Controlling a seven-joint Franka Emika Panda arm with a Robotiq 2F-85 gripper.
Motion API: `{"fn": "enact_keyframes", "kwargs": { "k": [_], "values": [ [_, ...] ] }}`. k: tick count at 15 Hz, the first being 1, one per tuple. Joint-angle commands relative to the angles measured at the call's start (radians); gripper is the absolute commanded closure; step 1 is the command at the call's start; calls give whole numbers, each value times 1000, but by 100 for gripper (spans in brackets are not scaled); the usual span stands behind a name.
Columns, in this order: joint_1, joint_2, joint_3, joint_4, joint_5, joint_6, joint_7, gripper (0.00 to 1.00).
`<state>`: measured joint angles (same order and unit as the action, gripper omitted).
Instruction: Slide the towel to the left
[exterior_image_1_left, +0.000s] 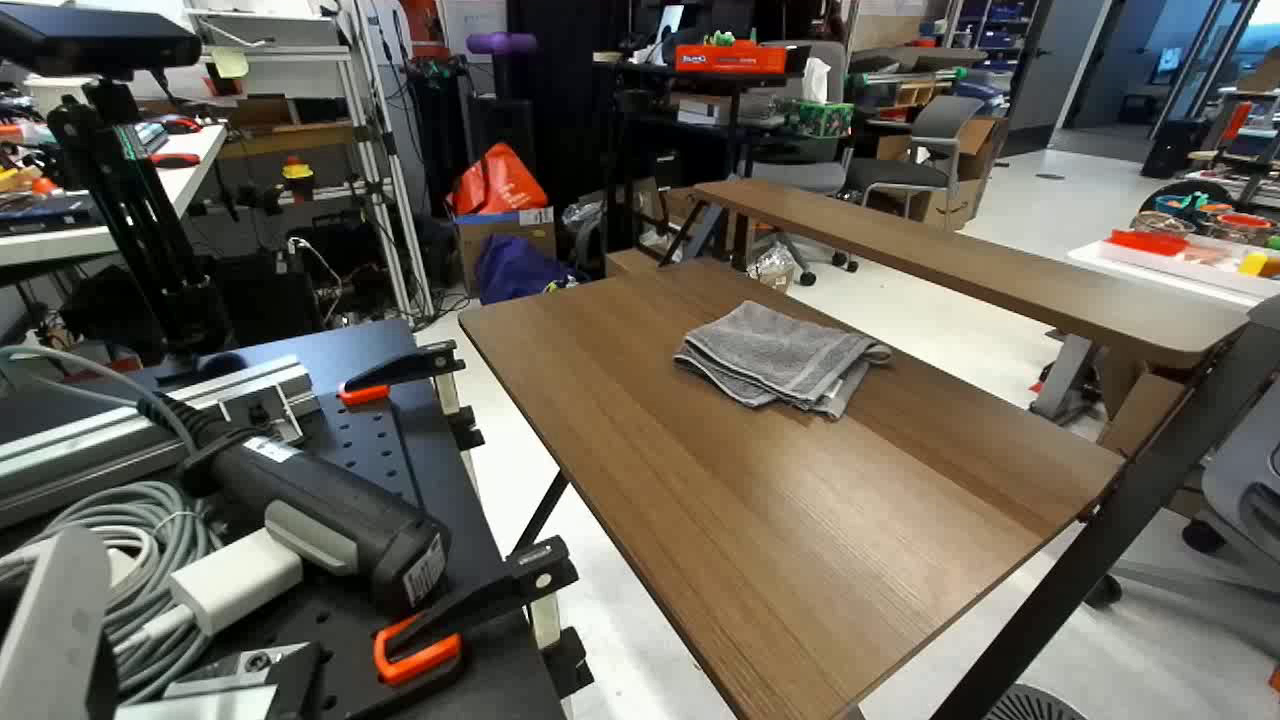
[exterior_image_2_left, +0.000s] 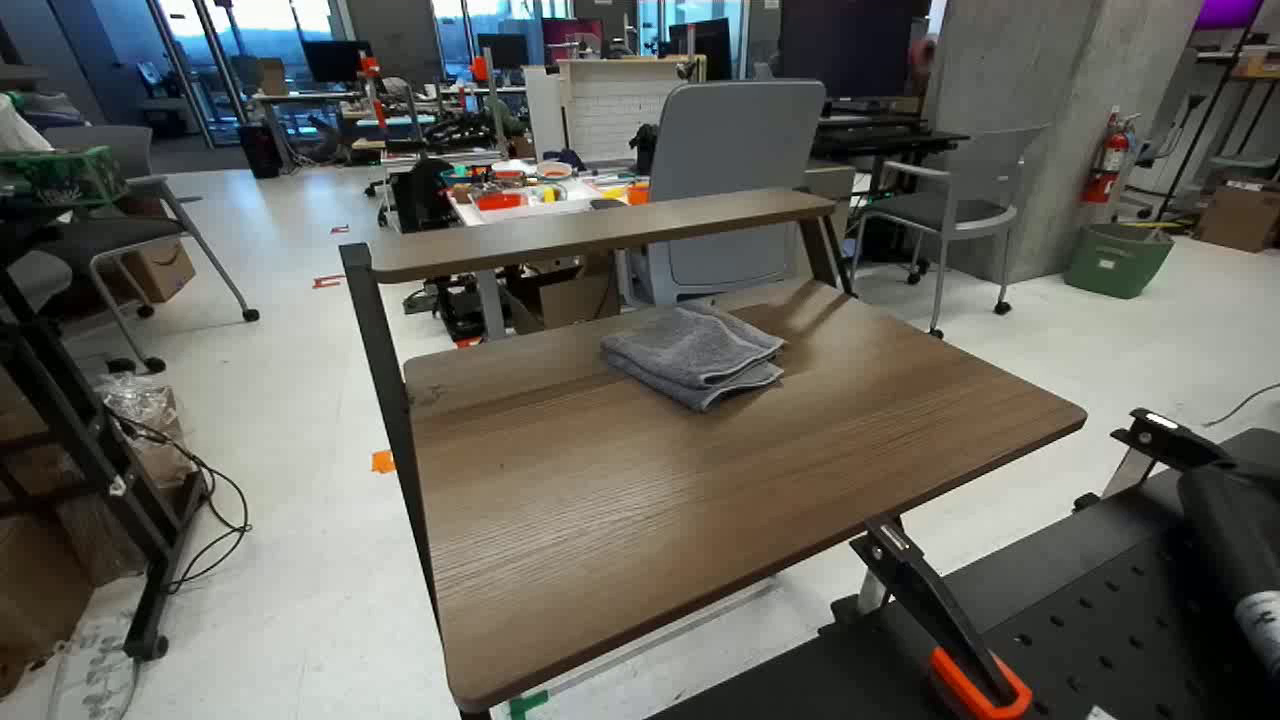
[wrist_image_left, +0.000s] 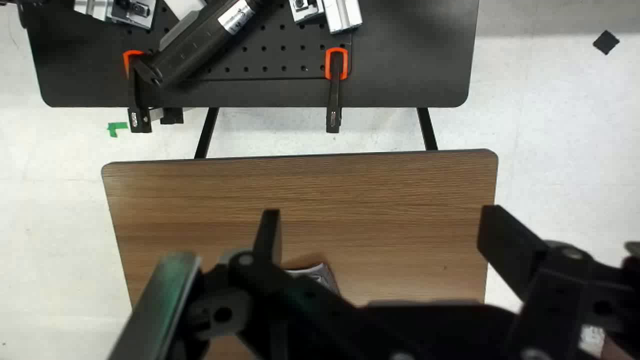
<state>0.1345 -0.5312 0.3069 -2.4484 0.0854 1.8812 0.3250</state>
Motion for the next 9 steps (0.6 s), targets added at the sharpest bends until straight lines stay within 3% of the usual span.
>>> {"fn": "enact_keyframes", "kwargs": {
  "k": [1,5,9],
  "values": [
    [15,3,-13,2,-7,-1,7,0],
    [6,14,-12,5,-15,12,17,0],
    [-36,99,-26,37,-31,128,78,0]
  ]
}}
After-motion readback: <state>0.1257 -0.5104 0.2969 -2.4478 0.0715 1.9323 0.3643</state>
